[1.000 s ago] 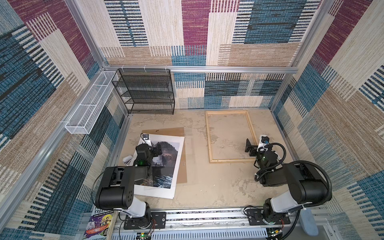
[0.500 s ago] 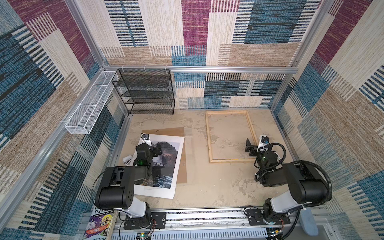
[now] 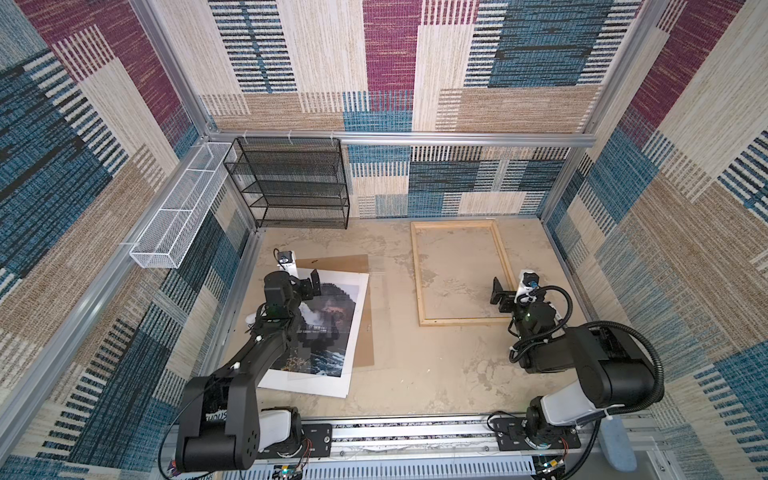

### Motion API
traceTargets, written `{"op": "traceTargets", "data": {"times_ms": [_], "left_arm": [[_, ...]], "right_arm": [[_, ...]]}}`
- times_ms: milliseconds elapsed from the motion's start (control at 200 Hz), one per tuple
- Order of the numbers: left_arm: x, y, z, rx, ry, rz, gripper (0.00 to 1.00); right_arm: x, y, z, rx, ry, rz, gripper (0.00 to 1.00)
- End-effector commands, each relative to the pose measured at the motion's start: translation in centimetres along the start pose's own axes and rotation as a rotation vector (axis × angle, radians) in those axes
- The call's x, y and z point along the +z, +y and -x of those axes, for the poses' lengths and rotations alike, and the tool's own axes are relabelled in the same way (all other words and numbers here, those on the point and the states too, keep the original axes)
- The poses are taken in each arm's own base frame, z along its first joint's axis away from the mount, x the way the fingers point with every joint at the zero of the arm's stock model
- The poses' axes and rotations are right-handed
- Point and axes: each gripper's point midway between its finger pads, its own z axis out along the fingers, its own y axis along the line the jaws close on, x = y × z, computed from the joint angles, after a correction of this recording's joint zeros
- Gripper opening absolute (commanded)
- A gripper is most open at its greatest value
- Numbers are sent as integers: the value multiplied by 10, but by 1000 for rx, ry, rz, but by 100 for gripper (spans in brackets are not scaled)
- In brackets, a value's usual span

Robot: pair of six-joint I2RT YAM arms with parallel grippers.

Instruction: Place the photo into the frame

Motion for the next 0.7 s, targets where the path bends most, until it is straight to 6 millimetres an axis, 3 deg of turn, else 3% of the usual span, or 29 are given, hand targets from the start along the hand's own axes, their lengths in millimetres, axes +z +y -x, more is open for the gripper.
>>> {"op": "traceTargets", "data": {"times_ms": [0, 105, 305, 411, 491, 616, 696], "left_arm": [[-17, -10, -5, -185, 79, -46, 100], [-35, -13, -6, -299, 131, -42, 100], [-73, 13, -36, -422, 239, 143, 100], [-85, 20, -51, -438, 310, 201, 100], [-88, 24, -65, -444, 371, 241, 99], [-79, 24, -92, -452, 475, 268, 99], [-71, 22, -106, -452, 544, 273, 99]], "right_arm": [[3, -7, 17, 27, -32, -52, 99], [22, -27, 30, 45, 64, -176, 100], [19, -2, 98, 170, 14, -42, 100], [20, 32, 125, 272, 67, 140, 100], [23, 74, 133, 308, 158, 345, 100], [28, 136, 108, 337, 387, 563, 100], [21, 176, 93, 342, 469, 659, 100]]}}
